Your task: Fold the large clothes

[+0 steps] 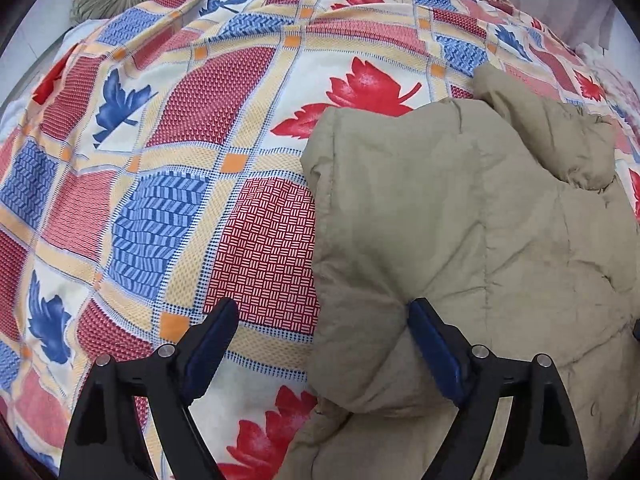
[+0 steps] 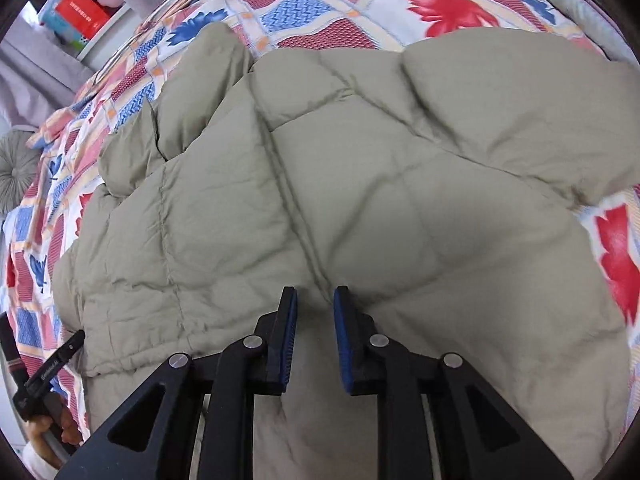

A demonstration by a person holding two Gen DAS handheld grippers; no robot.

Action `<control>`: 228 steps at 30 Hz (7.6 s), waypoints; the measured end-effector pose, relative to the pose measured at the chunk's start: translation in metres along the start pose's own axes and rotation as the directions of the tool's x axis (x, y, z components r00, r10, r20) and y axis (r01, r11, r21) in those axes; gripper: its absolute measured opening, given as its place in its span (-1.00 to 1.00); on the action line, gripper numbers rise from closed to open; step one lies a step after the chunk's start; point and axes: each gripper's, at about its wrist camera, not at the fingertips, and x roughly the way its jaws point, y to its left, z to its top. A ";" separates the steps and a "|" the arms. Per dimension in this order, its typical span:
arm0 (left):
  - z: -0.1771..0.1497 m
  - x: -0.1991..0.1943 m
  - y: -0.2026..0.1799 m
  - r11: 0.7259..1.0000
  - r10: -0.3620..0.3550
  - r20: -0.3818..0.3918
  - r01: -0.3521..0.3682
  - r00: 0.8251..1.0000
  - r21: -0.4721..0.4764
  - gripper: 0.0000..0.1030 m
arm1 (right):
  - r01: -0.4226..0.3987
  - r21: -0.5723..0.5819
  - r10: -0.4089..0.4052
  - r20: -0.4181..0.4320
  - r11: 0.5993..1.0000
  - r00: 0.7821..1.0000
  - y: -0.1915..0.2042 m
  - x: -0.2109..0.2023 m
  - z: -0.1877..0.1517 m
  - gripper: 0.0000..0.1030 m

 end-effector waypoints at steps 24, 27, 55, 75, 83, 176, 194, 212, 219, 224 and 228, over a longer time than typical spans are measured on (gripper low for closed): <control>-0.073 -0.087 -0.214 0.945 -0.231 -0.095 0.247 0.968 0.216 1.00 | -0.137 0.251 0.143 -0.006 0.958 0.990 -0.152 -0.101 -0.066 0.40; -0.072 -0.088 -0.231 0.945 -0.219 -0.096 0.236 0.971 0.226 1.00 | -0.159 0.274 0.162 0.013 0.949 0.987 -0.171 -0.108 -0.056 0.58; -0.072 -0.072 -0.359 0.947 -0.211 -0.127 0.235 0.969 0.220 1.00 | -0.443 0.650 0.283 0.341 0.618 0.896 -0.407 -0.083 0.075 0.67; -0.031 -0.092 -0.301 0.972 -0.176 0.013 0.172 0.984 0.158 1.00 | -0.707 0.398 0.577 0.408 0.585 0.707 -0.323 -0.109 0.147 -0.88; -0.015 -0.094 -0.212 0.988 -0.136 0.074 0.130 0.988 0.080 1.00 | -0.639 0.046 0.611 0.249 0.767 0.751 -0.142 -0.130 0.151 -0.87; 0.023 -0.052 -0.075 0.979 -0.203 0.089 0.204 0.975 -0.001 -0.50 | -0.006 -0.125 -0.006 -0.090 0.992 0.996 -0.089 -0.045 0.021 0.04; 0.041 0.034 -0.148 0.991 -0.112 0.050 0.109 0.992 0.073 -0.49 | 0.101 -0.116 -0.096 0.046 0.988 0.994 -0.078 0.027 0.091 -0.55; -0.017 -0.037 -0.090 0.997 -0.066 -0.014 0.067 0.998 0.042 -0.49 | 0.060 -0.095 -0.056 0.047 0.994 0.997 -0.073 -0.041 0.031 -0.46; -0.053 -0.055 -0.078 0.995 -0.082 -0.065 0.085 0.995 0.043 -0.49 | 0.033 -0.068 -0.034 -0.007 0.997 0.999 -0.073 -0.053 -0.018 -0.28; -0.071 -0.064 -0.072 0.996 -0.076 -0.095 0.080 0.993 0.039 1.00 | 0.023 -0.038 -0.025 -0.045 0.999 0.999 -0.073 -0.057 -0.041 -0.25; -0.083 -0.080 -0.067 0.997 -0.061 -0.073 0.064 0.995 0.045 1.00 | 0.019 -0.029 -0.021 -0.063 0.999 0.998 -0.069 -0.064 -0.056 -0.20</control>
